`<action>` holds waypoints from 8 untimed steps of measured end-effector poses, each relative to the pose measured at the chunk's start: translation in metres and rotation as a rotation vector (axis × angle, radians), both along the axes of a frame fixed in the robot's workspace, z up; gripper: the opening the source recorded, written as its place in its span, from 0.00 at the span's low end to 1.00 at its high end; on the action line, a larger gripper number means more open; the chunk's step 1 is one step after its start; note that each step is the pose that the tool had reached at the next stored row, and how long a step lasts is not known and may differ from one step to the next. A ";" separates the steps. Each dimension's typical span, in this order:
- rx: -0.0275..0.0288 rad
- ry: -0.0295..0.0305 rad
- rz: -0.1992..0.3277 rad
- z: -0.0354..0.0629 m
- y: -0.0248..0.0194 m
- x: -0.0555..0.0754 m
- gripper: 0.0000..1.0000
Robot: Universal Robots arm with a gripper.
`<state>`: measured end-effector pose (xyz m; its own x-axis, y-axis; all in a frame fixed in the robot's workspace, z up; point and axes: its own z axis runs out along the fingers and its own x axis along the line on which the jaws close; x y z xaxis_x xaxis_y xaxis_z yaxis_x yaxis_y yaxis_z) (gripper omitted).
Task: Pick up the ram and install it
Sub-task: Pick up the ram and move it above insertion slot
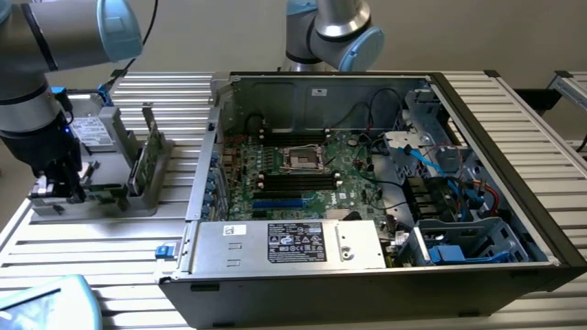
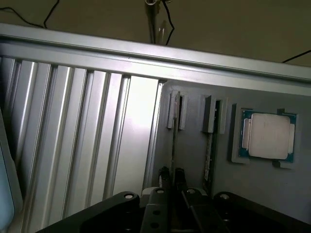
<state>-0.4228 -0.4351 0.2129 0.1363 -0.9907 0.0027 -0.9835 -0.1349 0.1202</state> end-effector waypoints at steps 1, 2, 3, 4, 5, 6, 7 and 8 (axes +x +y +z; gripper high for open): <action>0.0000 0.0005 0.000 0.0007 0.0000 0.000 0.14; 0.0001 0.0010 0.000 0.0014 0.0000 0.000 0.14; 0.0001 0.0015 0.000 0.0020 0.0000 0.001 0.14; 0.0001 0.0018 0.000 0.0027 0.0000 0.001 0.14; 0.0001 0.0021 0.000 0.0034 0.0000 0.001 0.14; 0.0000 0.0024 0.000 0.0042 0.0000 0.001 0.14; 0.0000 0.0028 0.000 0.0051 0.0000 0.001 0.14; 0.0000 0.0030 0.000 0.0061 0.0000 0.001 0.14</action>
